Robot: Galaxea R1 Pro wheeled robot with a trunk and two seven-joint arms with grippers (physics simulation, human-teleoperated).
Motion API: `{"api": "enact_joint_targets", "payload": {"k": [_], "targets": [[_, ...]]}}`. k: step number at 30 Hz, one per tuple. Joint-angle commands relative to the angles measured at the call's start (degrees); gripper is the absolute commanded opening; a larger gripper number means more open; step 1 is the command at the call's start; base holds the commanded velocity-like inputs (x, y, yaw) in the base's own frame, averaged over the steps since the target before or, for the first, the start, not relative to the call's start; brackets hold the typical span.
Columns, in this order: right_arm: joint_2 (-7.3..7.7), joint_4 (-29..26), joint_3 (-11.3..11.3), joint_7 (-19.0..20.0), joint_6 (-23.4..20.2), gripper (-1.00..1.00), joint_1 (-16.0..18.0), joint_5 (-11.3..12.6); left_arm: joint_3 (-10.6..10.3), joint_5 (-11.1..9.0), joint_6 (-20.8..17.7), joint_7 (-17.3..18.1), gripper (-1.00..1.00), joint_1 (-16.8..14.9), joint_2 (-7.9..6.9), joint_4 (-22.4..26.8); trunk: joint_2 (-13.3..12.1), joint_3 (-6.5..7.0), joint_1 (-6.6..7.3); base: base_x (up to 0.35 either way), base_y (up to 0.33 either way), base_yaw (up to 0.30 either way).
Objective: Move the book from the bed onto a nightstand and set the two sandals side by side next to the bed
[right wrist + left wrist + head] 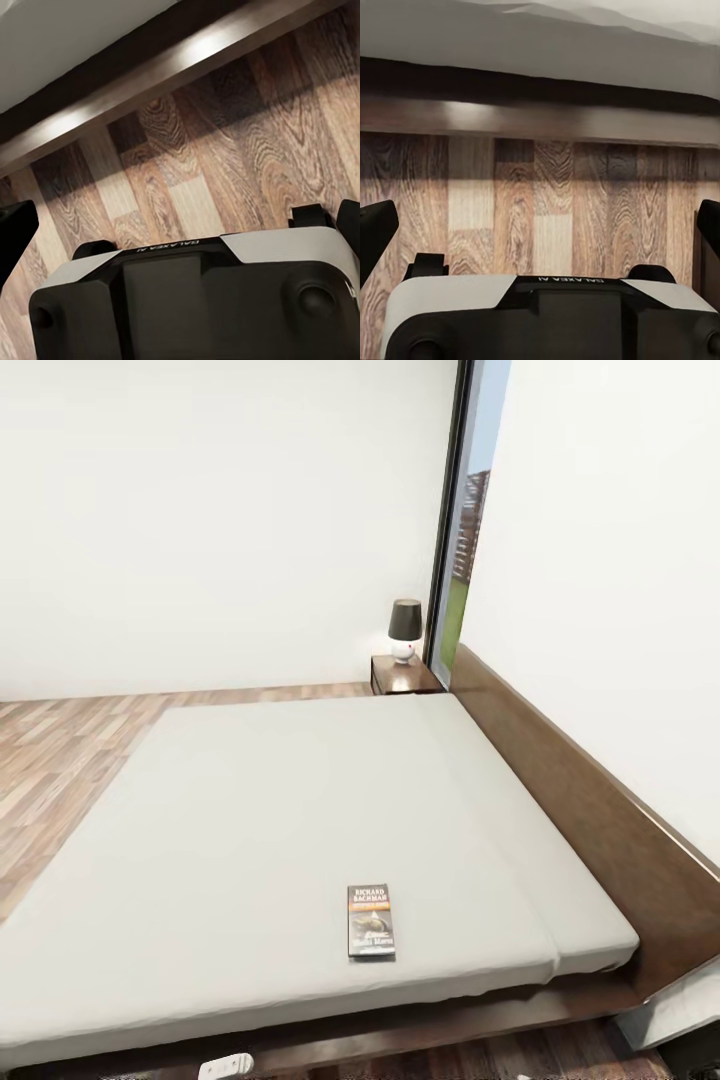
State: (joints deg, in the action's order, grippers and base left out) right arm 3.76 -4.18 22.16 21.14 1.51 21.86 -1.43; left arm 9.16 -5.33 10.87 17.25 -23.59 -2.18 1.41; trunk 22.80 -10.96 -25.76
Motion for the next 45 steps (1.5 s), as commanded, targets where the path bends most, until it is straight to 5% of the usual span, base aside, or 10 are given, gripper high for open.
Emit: {"api": "enact_joint_targets", "payload": {"k": [1, 19, 24, 33, 45], "targets": [[0.02, 0.08, 0.26, 0.22, 0.16, 1.00, 0.06, -0.15, 0.09, -0.56, 0.02, 0.40, 1.00, -0.06, -0.01, -0.09, 0.11, -0.20, -0.03, 0.000, 0.000, 0.000], [-0.01, 0.11, -0.07, 1.27, 0.23, 1.00, 0.08, -0.72, 0.07, -0.56, 0.03, 0.48, 1.00, -0.06, 0.06, -0.09, 0.11, -1.81, -0.03, 0.000, 0.000, 0.000], [-0.16, 0.13, -0.24, 5.39, 0.21, 1.00, 0.09, -1.82, 0.07, -0.56, 0.03, 0.50, 1.00, -0.06, 0.07, -0.09, 0.11, -2.26, -0.03, 0.000, 0.000, 0.000], [-0.19, 0.06, -0.18, 23.97, 0.01, 1.00, 0.09, -10.75, 0.07, -0.56, 0.02, 0.65, 1.00, -0.06, 0.07, -0.09, 0.11, -3.06, -0.03, 0.000, 0.000, 0.000], [-0.30, -1.21, 0.01, 27.72, -2.97, 1.00, 0.18, -12.58, 0.07, -0.56, 0.03, 0.67, 1.00, -0.06, 0.07, -0.09, 0.11, -4.14, -0.03, 0.000, 0.000, 0.000]]}}
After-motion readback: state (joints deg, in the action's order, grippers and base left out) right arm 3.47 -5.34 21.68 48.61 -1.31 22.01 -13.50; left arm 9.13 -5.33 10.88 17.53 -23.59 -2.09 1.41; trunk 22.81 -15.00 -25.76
